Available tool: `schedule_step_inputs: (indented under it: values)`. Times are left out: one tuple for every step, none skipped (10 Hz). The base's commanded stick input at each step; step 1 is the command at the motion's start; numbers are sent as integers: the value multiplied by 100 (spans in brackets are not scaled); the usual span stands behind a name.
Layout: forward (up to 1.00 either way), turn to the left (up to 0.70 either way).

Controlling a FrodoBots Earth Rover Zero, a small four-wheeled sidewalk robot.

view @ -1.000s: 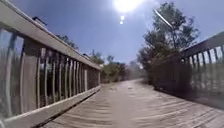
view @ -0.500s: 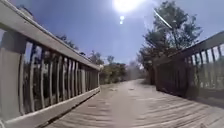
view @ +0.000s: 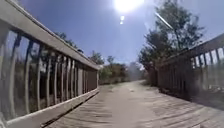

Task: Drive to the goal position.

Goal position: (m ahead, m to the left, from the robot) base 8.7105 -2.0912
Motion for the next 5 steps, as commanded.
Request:
schedule_step_inputs:
  values:
    - [44, 2]
    - [44, 2]
    - [44, 2]
    - [44, 2]
    - [44, 2]
